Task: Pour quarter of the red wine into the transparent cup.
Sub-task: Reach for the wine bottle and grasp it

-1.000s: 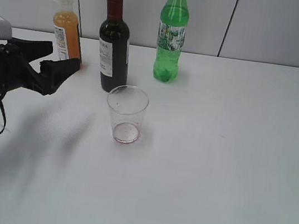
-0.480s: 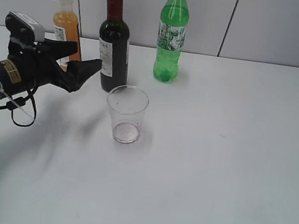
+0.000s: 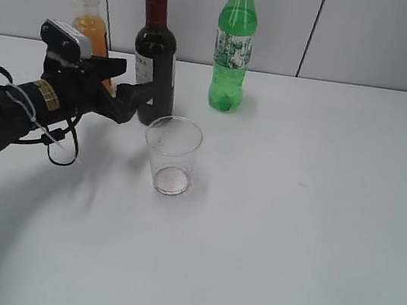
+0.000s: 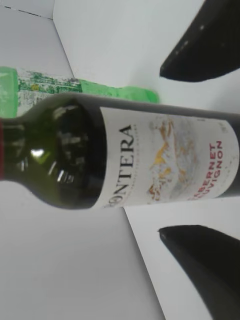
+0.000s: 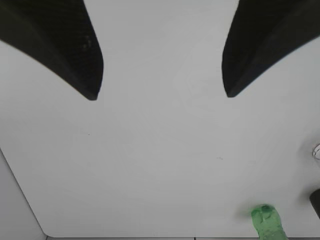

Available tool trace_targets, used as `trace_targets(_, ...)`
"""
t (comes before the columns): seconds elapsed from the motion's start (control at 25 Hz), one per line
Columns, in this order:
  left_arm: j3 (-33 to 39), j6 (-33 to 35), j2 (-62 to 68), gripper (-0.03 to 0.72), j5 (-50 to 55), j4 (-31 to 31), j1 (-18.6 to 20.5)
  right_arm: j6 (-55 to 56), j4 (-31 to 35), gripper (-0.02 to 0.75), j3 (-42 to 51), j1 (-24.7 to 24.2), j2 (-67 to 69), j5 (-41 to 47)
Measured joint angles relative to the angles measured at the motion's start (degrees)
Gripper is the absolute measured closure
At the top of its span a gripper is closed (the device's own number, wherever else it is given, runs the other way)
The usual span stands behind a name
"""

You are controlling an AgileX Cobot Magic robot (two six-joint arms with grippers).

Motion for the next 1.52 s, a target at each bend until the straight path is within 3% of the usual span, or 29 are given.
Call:
trace_targets(1.0,-15.62,-2.41,9.44,-0.006,6.55,-4.46,-4.64,0.0,0.0,0.145,0.0,0.0,0.0,0.0)
trace_targets(1.52,-17.62,-2.57,10.44,-0.006,8.28,-6.11,-5.12,0.0,0.0,0.145,0.0,0.0,0.0,0.0)
